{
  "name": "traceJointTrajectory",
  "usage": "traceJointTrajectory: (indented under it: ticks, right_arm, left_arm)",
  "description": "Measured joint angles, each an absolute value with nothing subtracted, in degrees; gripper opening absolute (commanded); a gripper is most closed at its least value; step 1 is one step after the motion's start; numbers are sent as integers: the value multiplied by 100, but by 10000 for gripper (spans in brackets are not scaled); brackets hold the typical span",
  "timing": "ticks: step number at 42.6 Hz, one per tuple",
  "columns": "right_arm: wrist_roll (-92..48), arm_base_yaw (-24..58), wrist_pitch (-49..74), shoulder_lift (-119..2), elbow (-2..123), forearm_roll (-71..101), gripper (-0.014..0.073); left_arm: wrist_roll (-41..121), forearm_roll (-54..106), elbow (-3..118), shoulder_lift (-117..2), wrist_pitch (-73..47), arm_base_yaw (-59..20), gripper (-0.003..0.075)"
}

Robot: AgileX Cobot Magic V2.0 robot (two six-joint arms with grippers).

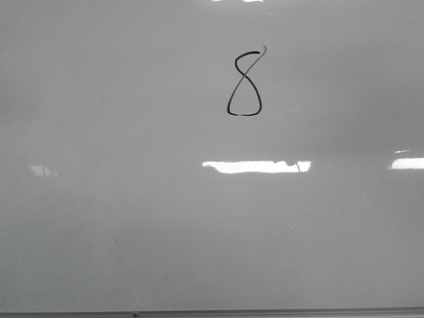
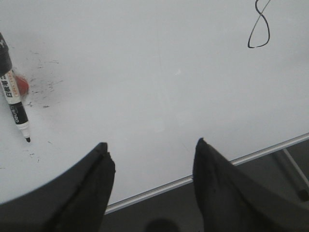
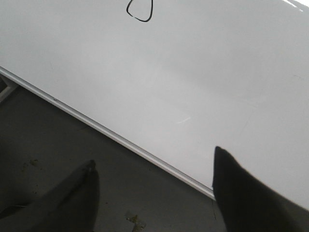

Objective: Write number 8 on whiteboard

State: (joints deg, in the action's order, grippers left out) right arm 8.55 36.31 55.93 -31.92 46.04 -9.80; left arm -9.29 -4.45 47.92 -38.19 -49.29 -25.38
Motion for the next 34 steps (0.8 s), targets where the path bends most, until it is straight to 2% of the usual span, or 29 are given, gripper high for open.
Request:
traceJointTrajectory:
  ticks: [11, 15, 21, 27, 30, 34]
  right_arm:
    - [855, 3631, 5593, -3192, 4604, -990, 515]
    - [855, 3631, 5593, -3192, 4604, -990, 465]
    - [855, 3631, 5593, -3192, 4604, -990, 230]
    - [855, 3631, 5593, -3192, 4604, -990, -4]
    - [855, 3631, 5593, -3192, 4604, -990, -76]
    - [855, 3631, 5593, -3192, 4604, -990, -70]
  left_arm:
    - [-550, -445, 4792, -3819, -4929, -2551, 365]
    - [-525, -445, 4792, -3819, -4929, -2551, 365]
    - [-515, -445, 4792, -3819, -4929, -2551, 352]
    - [-515, -445, 4792, -3819, -4929, -2551, 232]
    - [-515, -445, 4792, -3819, -4929, -2551, 156]
    - [-515, -445, 4792, -3819, -4929, -2551, 57]
